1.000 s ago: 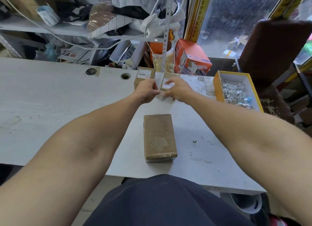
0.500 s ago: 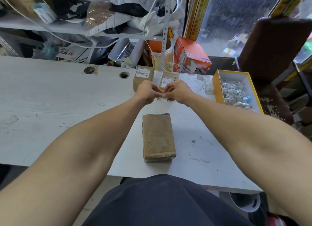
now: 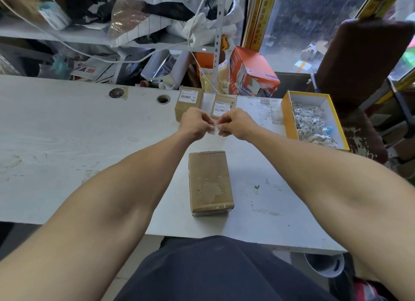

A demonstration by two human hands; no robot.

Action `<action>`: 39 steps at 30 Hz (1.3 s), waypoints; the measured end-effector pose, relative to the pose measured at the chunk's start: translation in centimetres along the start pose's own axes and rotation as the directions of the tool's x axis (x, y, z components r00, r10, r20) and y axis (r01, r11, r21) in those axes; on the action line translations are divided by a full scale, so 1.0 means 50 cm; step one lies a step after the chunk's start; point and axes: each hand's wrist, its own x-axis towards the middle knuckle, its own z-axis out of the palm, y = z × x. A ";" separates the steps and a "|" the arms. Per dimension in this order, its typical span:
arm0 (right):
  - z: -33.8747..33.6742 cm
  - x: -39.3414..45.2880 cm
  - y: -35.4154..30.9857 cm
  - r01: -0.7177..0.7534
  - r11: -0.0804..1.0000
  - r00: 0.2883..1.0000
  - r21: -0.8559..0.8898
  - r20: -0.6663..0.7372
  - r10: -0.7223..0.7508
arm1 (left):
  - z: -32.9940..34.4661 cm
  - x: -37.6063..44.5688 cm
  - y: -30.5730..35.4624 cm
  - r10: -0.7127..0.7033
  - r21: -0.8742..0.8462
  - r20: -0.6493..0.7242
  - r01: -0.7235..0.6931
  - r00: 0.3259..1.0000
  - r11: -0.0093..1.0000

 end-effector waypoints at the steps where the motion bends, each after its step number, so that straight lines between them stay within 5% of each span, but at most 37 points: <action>1: -0.001 -0.003 -0.004 0.019 1.000 1.000 -0.025 -0.001 -0.019 | -0.001 0.003 0.000 -0.031 -0.010 -0.023 0.030 0.999 0.999; 11: -0.007 -0.016 -0.024 -0.050 0.995 0.990 -0.088 -0.133 0.038 | -0.008 0.025 0.034 -0.181 -0.100 0.050 0.185 0.982 0.978; 16: -0.045 -0.020 0.002 -0.134 0.990 0.965 -0.030 -0.231 0.124 | 0.015 0.039 0.067 -0.055 0.060 0.121 0.048 0.991 0.997; 23: -0.159 -0.027 0.080 -0.096 0.988 0.970 -0.121 -0.233 0.066 | 0.119 0.064 0.150 0.089 0.254 0.066 -0.103 0.994 0.962; 39: -0.634 0.020 0.396 -0.211 0.867 0.932 -0.451 -0.359 0.040 | 0.471 0.258 0.507 0.277 0.491 0.095 -0.287 0.956 0.822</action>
